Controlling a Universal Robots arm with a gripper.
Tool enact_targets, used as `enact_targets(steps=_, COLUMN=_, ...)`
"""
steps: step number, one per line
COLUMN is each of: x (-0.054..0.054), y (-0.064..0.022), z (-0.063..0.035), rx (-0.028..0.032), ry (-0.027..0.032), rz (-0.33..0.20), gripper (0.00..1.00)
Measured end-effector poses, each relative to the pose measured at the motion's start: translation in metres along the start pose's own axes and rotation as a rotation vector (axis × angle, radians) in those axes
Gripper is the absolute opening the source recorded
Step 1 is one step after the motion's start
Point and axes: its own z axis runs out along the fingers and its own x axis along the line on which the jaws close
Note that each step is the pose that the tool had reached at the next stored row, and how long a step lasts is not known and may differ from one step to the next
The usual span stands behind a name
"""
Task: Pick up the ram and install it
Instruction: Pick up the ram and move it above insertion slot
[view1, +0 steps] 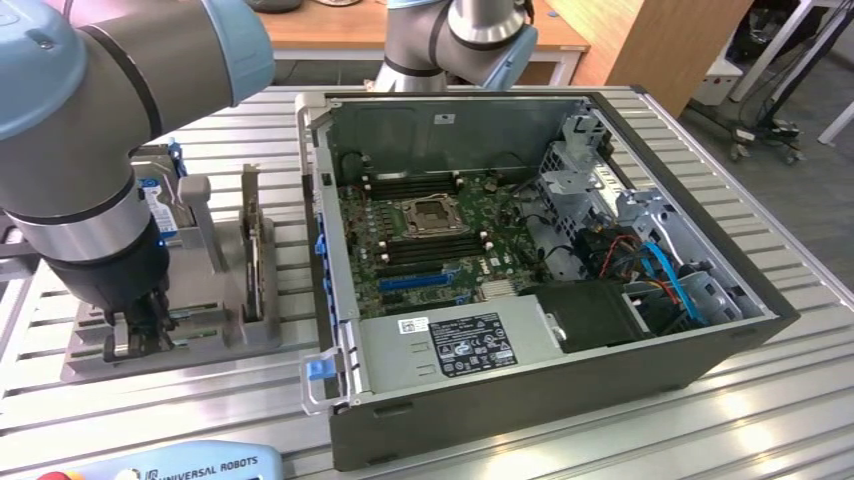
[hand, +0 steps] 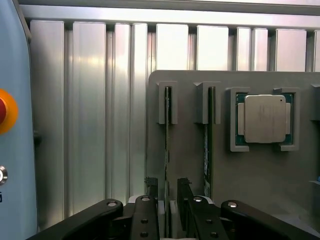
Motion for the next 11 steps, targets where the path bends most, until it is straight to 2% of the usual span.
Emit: enact_targets(steps=11, x=0.0, y=-0.0021, z=0.0022, rx=0.0, ry=-0.0006, rz=0.0, gripper=0.3)
